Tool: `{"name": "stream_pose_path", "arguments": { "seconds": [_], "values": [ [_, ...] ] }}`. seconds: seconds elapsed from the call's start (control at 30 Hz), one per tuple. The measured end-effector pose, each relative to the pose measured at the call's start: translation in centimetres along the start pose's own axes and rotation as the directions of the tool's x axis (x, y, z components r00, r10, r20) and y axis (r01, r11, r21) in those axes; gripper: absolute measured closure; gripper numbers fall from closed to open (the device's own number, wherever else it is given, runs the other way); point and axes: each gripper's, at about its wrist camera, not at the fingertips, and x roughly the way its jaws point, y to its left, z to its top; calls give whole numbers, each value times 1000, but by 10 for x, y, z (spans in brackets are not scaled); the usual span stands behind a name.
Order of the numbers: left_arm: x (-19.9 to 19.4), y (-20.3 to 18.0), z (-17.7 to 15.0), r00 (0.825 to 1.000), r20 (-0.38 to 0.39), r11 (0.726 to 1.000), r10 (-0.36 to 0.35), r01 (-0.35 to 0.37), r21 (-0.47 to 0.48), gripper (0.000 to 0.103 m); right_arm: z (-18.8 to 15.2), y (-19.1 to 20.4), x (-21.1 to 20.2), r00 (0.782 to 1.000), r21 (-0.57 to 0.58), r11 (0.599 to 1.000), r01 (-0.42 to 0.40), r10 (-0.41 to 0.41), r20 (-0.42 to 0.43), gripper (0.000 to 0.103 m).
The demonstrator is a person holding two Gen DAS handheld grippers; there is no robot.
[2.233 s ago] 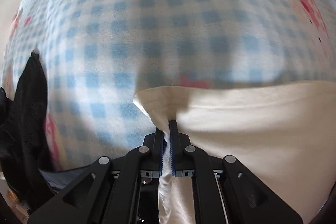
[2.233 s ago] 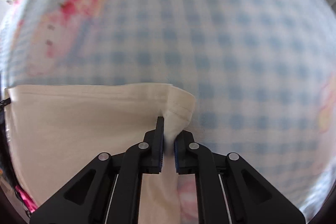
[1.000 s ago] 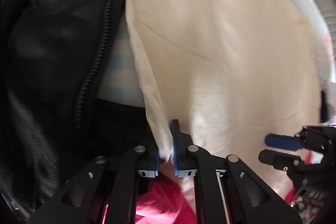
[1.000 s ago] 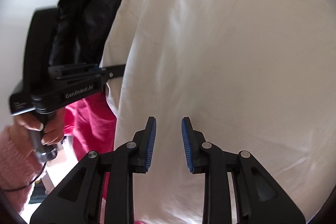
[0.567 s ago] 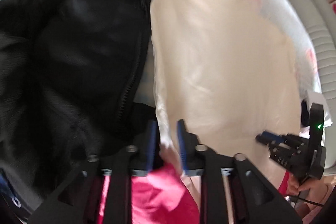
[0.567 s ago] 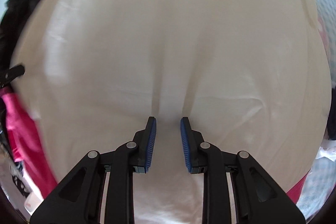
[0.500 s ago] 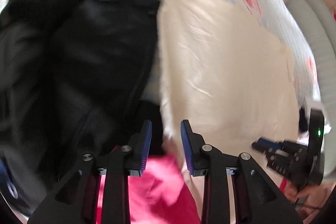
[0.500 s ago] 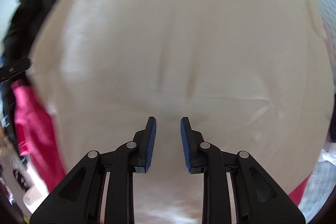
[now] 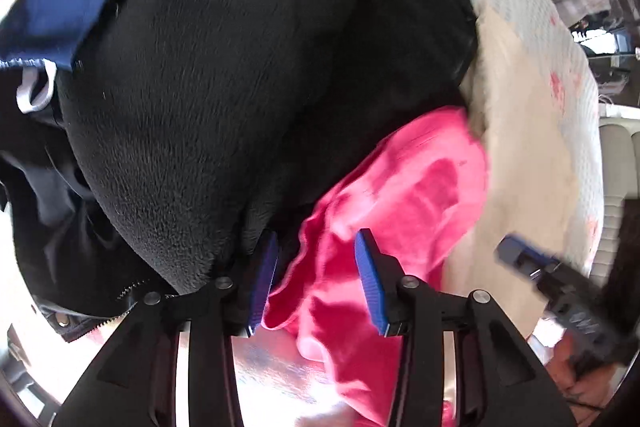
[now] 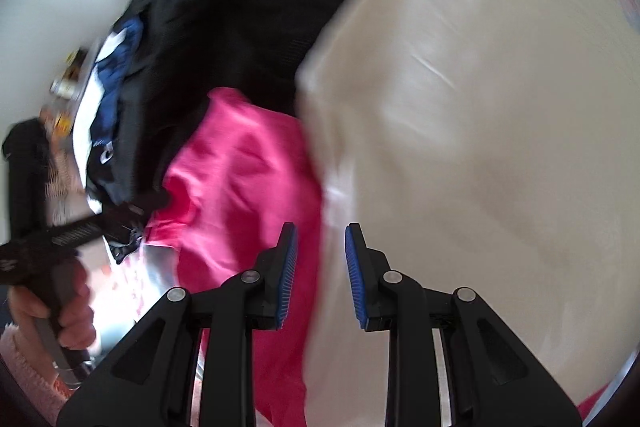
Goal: Fold clothes
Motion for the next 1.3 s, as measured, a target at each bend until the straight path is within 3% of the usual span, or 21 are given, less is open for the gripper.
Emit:
{"name": "stream_pose_path", "arguments": {
  "seconds": [0.07, 0.17, 0.27, 0.33, 0.5, 0.73, 0.83, 0.93, 1.07, 1.1, 1.17, 1.2, 1.23, 1.3],
  "values": [
    [10, 2, 0, 1000, 2, 1000, 13, -13, 16, 61, 12, 17, 5, 1000, -74, 997, 21, -21, 1, 72],
    [22, 3, 4, 1000, 10, 1000, 11, -11, 21, 59, 27, 25, 12, 998, -87, 995, 49, -51, -20, 72],
    [38, -2, 11, 996, -25, 995, 84, -82, 65, 75, 29, 29, 27, 998, -33, 999, 41, -42, -44, 72],
    [41, -7, 15, 993, -45, 989, 109, -104, 102, 76, 27, 31, 33, 998, -9, 999, 39, -39, -55, 71],
    [37, -13, 22, 992, -51, 982, 119, -110, 154, 95, 19, 30, 37, 993, 47, 996, 76, -71, -91, 71],
    [-15, 2, 46, 996, 14, 991, 88, -89, 100, 97, 20, 26, 10, 991, 110, 986, 129, -124, -46, 71],
    [-31, 17, 56, 995, 12, 988, 97, -98, 117, 100, 23, 28, 3, 989, 116, 982, 147, -146, -22, 71],
    [-21, 33, 52, 992, -32, 984, 122, -117, 137, 100, 23, 25, 15, 983, 129, 975, 179, -173, -54, 71],
    [-4, 51, 53, 986, -88, 985, 143, -133, 111, 85, 18, 14, 23, 983, 174, 969, 176, -165, -76, 71],
    [-10, 48, 57, 989, -51, 985, 137, -130, 112, 78, 16, 12, 21, 984, 179, 968, 174, -163, -74, 71],
    [-22, 37, 63, 992, 24, 984, 121, -123, 132, 76, 12, 7, 17, 985, 190, 967, 169, -159, -70, 71],
    [-26, 26, 67, 993, 58, 979, 107, -115, 169, 65, 10, 5, 15, 985, 196, 966, 167, -157, -68, 71],
    [-30, 15, 71, 992, 91, 972, 91, -108, 208, 46, 7, 2, 13, 986, 201, 966, 165, -155, -66, 71],
    [-13, 0, 79, 992, 75, 961, 105, -120, 247, 42, 3, -2, 9, 987, 212, 964, 160, -150, -61, 71]
  ]
}}
